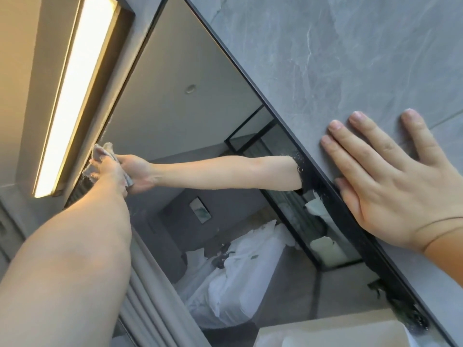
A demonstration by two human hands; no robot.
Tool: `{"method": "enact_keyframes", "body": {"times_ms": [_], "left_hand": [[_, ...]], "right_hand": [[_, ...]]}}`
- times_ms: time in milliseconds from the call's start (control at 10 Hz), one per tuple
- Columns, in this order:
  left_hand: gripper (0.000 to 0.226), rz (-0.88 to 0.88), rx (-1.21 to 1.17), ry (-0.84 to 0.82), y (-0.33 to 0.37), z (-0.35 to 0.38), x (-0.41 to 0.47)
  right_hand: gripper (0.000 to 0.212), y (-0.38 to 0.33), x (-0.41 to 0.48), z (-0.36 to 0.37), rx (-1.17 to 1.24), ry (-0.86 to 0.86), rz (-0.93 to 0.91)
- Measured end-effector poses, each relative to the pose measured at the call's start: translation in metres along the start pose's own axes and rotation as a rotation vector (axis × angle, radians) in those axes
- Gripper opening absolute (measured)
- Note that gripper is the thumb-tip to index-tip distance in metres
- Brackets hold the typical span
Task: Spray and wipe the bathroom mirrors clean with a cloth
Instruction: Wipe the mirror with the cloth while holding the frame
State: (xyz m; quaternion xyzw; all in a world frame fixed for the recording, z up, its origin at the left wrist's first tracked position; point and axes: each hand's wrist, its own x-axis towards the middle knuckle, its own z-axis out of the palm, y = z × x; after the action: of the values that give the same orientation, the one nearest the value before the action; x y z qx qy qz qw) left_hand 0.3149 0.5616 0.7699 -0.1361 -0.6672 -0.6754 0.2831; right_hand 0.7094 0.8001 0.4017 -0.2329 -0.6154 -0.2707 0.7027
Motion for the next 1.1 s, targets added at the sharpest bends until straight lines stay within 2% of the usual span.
{"method": "enact_keyframes", "body": {"times_ms": [100,200,400,700,900,1100], "left_hand": [[0.072,0.091,0.038,0.015,0.023,-0.02,-0.098],[0.079,0.192,0.215,-0.042,0.036,-0.015,-0.114],[0.06,0.5,0.301,-0.049,0.064,0.014,-0.161],[0.057,0.798,0.352,-0.128,0.084,0.048,-0.246],[0.063,0.849,0.337,-0.149,0.082,0.047,-0.237],[0.068,0.776,0.317,-0.144,0.083,0.046,-0.241]], "right_hand": [[0.063,-0.001,-0.002,0.0,-0.001,-0.001,0.003],[0.061,0.0,-0.001,0.0,0.002,0.009,0.009],[0.057,0.0,-0.001,0.001,0.01,0.016,0.01],[0.056,0.0,-0.003,0.003,0.017,0.027,0.004],[0.057,0.001,-0.003,0.002,0.033,0.012,0.009],[0.057,0.0,-0.003,0.002,0.051,0.012,0.014]]}}
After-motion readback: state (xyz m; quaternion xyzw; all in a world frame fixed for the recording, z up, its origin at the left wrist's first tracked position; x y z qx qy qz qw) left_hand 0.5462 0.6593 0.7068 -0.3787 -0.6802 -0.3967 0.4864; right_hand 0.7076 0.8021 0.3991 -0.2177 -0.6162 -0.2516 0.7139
